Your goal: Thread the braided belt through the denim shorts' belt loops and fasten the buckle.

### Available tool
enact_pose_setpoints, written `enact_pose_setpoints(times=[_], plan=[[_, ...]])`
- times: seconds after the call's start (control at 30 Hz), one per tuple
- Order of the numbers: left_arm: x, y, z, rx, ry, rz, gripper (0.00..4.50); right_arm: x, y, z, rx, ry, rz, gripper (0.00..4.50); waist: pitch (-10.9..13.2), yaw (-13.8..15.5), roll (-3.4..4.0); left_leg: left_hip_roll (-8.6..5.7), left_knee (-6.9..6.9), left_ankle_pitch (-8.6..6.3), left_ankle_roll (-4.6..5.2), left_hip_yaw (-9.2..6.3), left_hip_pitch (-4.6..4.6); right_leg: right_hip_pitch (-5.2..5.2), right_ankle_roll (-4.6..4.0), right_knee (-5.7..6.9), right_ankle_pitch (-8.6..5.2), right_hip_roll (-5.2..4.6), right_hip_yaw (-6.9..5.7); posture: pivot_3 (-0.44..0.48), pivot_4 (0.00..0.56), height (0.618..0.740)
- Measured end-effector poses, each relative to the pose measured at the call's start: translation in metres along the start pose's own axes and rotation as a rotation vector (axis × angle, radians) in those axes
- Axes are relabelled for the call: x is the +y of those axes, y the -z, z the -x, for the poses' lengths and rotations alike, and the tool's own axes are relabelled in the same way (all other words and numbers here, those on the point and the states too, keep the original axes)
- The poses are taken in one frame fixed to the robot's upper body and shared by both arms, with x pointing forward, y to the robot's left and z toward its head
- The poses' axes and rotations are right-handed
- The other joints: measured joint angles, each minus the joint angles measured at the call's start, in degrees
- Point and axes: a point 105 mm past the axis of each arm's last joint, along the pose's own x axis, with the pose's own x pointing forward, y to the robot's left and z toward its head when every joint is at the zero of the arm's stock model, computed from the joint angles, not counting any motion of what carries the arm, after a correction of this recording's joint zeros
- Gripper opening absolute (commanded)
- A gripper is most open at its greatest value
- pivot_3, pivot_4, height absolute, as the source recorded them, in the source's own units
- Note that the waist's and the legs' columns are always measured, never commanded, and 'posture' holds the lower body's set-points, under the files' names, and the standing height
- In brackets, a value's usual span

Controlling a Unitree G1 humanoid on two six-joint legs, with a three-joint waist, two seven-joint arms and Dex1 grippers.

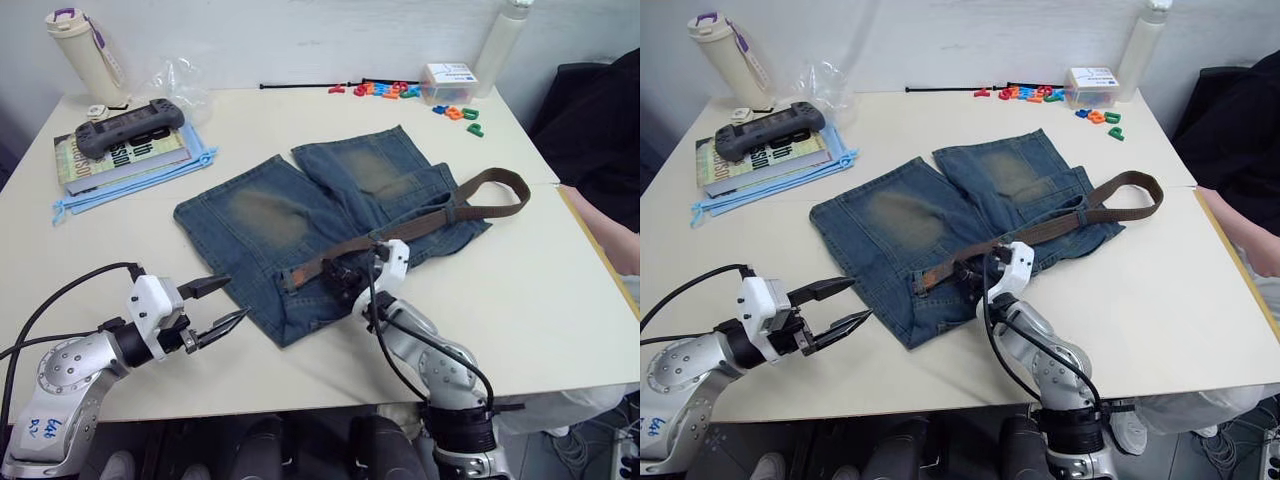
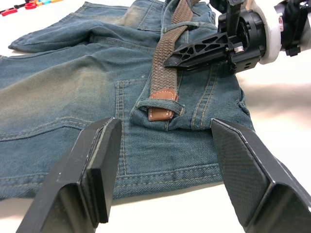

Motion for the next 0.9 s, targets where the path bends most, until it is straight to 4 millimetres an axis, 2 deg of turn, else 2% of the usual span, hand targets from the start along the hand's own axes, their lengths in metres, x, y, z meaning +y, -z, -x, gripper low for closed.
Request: enact_pose_setpoints(times=[0.2, 0.43, 0.6, 0.77, 0.9], plan=[[0.004, 0.005, 0.000, 0.016, -0.020, -0.030, 3.24, 0.005, 0.007, -0.002, 0.079, -0.010, 0.025, 0.00, -0.04, -0.66, -0.07, 0.04, -0.16, 0.01, -0.06, -0.02, 0.05, 0.00, -0.11, -0.03, -0.06, 0.02, -0.02, 0.000, 0.150, 0.713], [0.005, 0.015, -0.008, 0.059, -0.006, -0.161, 3.24, 0.018, 0.015, -0.006, 0.156, -0.066, 0.034, 0.00, -0.03, -1.09, -0.06, 0.08, -0.27, 0.11, -0.07, -0.01, 0.05, -0.06, -0.17, 0.01, -0.09, 0.10, -0.06, 0.000, 0.150, 0.713], [0.001, 0.028, -0.016, 0.104, 0.027, -0.374, 3.24, 0.024, 0.019, -0.006, 0.194, -0.100, 0.048, 0.00, -0.03, -1.06, -0.06, 0.07, -0.29, 0.08, -0.09, 0.02, 0.02, -0.09, -0.17, -0.02, -0.09, 0.07, -0.09, 0.000, 0.150, 0.713], [-0.006, 0.030, -0.025, 0.095, 0.084, -0.613, 3.24, 0.026, 0.023, -0.006, 0.215, -0.107, 0.048, 0.00, -0.03, -1.08, -0.06, 0.07, -0.35, 0.07, -0.09, 0.01, -0.01, -0.12, -0.17, -0.04, -0.09, 0.06, -0.09, 0.000, 0.150, 0.713], [-0.006, 0.037, -0.033, 0.095, 0.106, -0.733, 3.24, 0.028, 0.024, -0.007, 0.217, -0.111, 0.038, 0.00, -0.03, -1.02, -0.06, 0.07, -0.38, 0.07, -0.09, 0.01, -0.01, -0.14, -0.17, -0.04, -0.09, 0.05, -0.13, 0.000, 0.150, 0.713]])
